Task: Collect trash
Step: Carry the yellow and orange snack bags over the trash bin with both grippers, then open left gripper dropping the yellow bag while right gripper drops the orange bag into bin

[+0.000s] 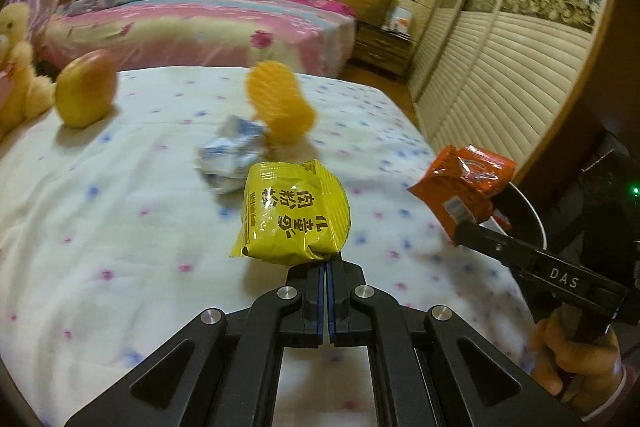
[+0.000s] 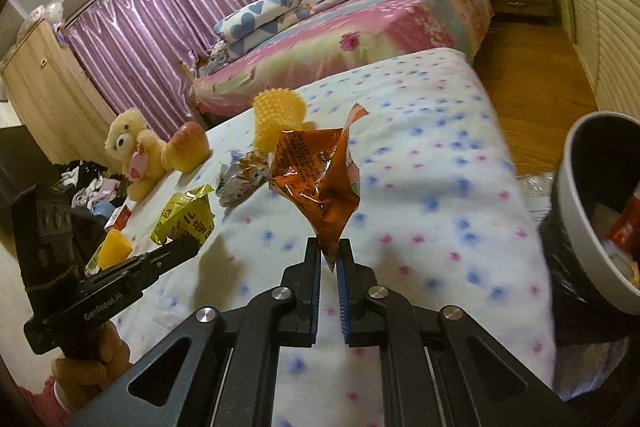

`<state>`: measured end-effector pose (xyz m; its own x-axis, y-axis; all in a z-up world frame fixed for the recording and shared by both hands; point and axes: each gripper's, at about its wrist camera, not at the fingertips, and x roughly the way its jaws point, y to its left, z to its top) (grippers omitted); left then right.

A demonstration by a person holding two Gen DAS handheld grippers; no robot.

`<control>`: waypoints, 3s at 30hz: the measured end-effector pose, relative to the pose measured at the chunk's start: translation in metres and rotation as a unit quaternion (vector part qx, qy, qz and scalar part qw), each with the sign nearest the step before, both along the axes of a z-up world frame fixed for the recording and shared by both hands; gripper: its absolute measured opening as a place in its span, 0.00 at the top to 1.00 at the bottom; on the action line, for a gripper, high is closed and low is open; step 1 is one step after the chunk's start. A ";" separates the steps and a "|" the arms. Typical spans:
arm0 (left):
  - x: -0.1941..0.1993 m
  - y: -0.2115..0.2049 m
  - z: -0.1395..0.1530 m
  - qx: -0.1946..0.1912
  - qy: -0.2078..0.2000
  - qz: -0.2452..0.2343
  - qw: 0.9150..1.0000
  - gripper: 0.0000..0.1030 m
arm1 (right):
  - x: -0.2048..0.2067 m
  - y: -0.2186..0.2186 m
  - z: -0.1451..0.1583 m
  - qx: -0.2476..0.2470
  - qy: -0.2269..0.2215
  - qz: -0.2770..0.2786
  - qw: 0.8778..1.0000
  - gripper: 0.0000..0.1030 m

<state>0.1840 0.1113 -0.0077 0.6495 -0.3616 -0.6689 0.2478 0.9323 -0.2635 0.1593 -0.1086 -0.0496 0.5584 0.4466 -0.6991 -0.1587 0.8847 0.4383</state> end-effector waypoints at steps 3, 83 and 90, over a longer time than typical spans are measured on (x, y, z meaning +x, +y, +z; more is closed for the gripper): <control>0.001 -0.014 0.000 0.000 0.002 -0.016 1.000 1.00 | -0.006 -0.014 0.000 -0.002 0.001 -0.014 1.000 0.93; 0.085 -0.291 -0.031 0.059 0.005 -0.220 0.974 1.00 | -0.036 -0.228 -0.011 -0.035 0.036 -0.218 0.975 0.93; 0.087 -0.297 -0.034 0.065 0.007 -0.229 0.971 1.00 | -0.033 -0.235 -0.013 -0.037 0.041 -0.220 0.974 0.93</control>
<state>0.2714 -0.1854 -0.0421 0.4320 -0.5218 -0.7357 0.6410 0.7514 -0.1565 0.1266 -0.3435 -0.0628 0.6251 0.1224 -0.7709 0.2766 0.8888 0.3654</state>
